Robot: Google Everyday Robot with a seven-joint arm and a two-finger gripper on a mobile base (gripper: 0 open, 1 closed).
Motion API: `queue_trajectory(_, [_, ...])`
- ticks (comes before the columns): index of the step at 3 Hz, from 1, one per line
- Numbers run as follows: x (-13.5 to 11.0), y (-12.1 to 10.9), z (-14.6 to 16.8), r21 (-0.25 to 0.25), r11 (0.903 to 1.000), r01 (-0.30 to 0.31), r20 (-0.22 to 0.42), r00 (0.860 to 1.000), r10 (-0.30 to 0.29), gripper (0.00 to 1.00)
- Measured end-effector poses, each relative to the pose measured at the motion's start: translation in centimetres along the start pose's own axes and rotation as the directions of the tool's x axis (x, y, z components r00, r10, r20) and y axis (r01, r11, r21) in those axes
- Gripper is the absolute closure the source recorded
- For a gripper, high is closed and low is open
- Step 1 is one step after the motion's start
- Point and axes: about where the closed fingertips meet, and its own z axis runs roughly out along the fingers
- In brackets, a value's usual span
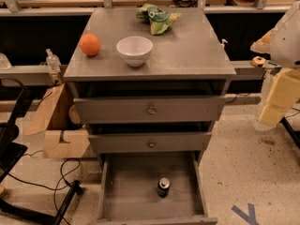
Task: Pick pepsi can from bottom drawer and place on counter
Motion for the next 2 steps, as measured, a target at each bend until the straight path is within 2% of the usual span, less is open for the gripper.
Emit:
queue_trajectory(1, [0.0,0.0,0.0,0.0,1.0,0.0,0.0,1.0,0.0,0.0])
queue_trajectory(2, [0.4,0.4,1.8,-0.008,0.9999,-0.012,0.068,0.998,0.013,0.0])
